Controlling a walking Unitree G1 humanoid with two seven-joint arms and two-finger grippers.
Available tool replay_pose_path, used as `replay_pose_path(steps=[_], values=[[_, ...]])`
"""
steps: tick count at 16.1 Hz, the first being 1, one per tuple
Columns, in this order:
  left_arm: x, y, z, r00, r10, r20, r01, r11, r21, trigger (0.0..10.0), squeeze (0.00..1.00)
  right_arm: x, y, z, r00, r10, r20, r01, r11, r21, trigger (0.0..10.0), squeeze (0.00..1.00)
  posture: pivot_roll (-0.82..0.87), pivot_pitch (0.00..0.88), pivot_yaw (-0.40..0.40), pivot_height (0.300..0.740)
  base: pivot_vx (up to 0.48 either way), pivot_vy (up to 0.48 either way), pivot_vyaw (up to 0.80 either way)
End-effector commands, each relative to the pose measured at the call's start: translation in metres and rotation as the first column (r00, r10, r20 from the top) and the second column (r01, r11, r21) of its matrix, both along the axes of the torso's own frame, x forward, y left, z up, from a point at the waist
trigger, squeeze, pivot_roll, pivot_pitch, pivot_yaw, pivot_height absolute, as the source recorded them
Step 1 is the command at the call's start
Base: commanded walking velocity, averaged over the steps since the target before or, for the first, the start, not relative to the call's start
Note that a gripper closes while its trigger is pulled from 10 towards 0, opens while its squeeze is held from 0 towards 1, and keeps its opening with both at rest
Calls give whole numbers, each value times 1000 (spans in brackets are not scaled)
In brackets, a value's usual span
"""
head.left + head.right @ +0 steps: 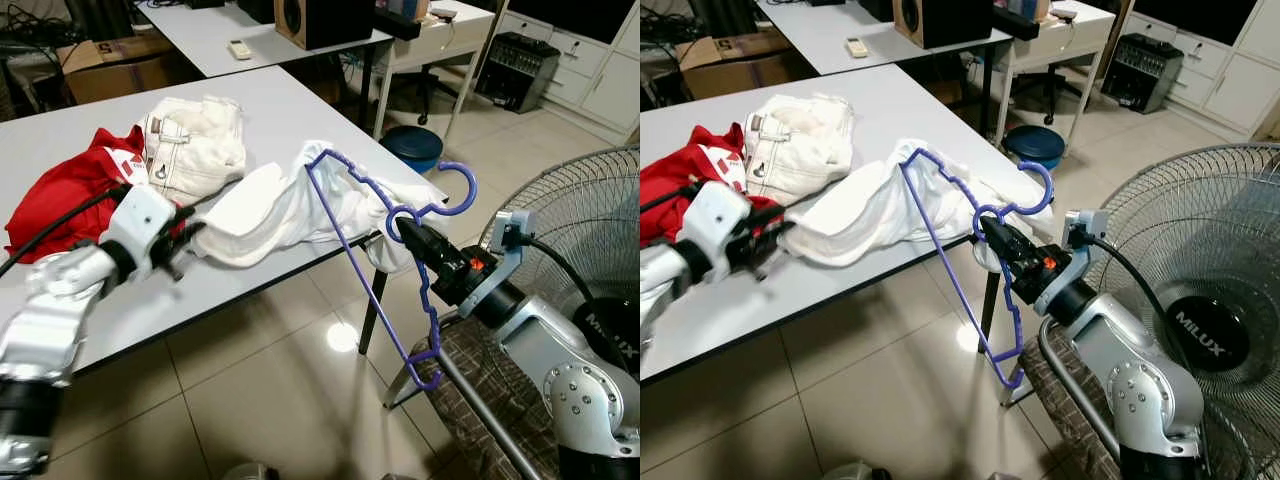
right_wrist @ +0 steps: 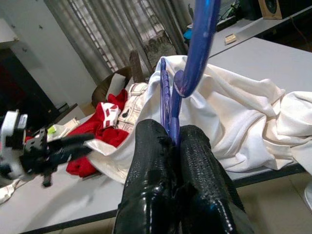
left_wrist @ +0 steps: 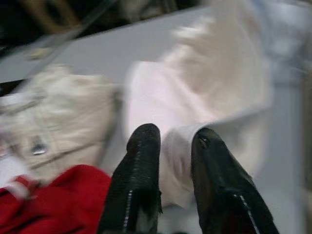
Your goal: Hang hanger
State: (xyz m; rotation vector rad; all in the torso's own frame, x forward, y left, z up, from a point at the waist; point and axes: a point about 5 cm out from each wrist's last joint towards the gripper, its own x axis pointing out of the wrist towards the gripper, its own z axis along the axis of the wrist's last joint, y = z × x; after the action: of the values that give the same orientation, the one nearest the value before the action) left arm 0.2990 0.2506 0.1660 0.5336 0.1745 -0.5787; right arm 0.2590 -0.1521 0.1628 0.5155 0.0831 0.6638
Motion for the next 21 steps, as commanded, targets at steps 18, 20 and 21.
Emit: replay_pose_path(steps=[18,20,21], values=[[17,-80,-10,996,-87,19,87,996,-12,10000,890,5,8,9,999,15,30,-15,1000,-26,10000,0,-126,19,9,740,0,0,0],[23,-74,-8,997,-12,76,12,1000,-1,10000,129,5,9,9,999,18,31,-17,1000,-25,10000,0,-127,18,10,740,0,0,0],[24,-74,-5,996,1,92,0,1000,-16,10000,0,5,9,8,999,18,31,-18,1000,-25,10000,0,-127,18,10,740,0,0,0]])
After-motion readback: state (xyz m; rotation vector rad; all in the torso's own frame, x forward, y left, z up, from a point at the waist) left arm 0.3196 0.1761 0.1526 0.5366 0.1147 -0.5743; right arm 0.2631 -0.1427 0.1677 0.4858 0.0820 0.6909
